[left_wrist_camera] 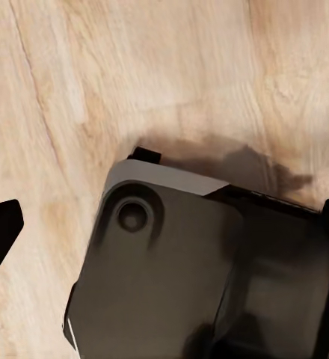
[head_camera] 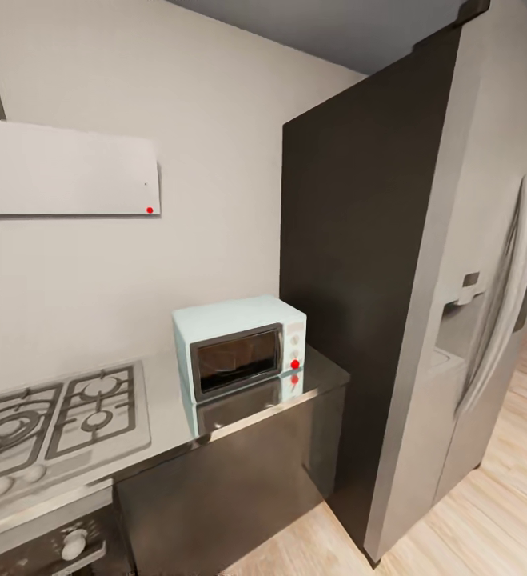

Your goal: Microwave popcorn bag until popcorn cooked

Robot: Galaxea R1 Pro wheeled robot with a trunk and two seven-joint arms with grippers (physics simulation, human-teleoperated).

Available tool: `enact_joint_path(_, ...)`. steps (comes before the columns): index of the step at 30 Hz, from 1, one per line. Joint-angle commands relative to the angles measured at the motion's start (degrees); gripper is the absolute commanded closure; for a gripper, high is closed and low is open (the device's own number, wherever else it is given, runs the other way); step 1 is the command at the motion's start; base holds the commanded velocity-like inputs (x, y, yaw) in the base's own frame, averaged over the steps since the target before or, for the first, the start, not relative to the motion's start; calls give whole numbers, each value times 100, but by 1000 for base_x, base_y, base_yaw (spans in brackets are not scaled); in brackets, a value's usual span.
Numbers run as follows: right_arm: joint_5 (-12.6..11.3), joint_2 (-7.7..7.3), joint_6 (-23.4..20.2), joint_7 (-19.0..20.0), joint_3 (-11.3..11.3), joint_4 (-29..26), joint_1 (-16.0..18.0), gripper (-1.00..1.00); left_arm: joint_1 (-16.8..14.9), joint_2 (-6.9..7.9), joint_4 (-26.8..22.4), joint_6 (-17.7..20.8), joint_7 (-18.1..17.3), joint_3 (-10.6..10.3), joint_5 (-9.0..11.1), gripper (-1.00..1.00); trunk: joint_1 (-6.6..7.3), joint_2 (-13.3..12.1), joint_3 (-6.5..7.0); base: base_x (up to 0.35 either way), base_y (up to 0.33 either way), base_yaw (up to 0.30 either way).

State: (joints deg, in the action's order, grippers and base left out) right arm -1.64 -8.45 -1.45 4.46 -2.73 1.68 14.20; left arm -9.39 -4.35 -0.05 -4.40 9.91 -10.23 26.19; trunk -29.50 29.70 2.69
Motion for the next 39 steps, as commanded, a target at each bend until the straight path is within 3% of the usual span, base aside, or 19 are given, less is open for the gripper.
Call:
enact_joint_path(1, -7, -4, 3, 24, -29, 8, 4, -100, -2, 64, 5, -7, -175, -47, 57, -100, -2, 4, -2, 0, 0, 300)
enact_joint_path(3, 9, -10, 26, 30, -33, 7, 4, -100, -1, 355, 9, 32, -962, -43, 79, -100, -2, 4, -2, 0, 0, 300)
enact_joint_path(4, 11, -15, 31, 33, -34, 7, 4, -100, -3, 436, 11, 46, -1172, -40, 85, -100, -2, 4, -2, 0, 0, 300)
enact_joint_path(9, 14, -28, 199, 37, -46, 7, 4, -100, -3, 568, 14, 68, -1608, -41, 239, -100, -2, 4, -2, 0, 0, 300)
enact_joint_path(15, 6, -20, 350, 37, -194, 7, 4, -100, -2, 562, 14, 121, -1650, -41, 255, -100, -2, 4, -2, 0, 0, 300)
enact_joint_path(39, -35, -34, 327, 37, -211, 7, 4, -100, -1, 468, 9, 53, -1571, -49, 245, -100, -2, 4, -2, 0, 0, 300)
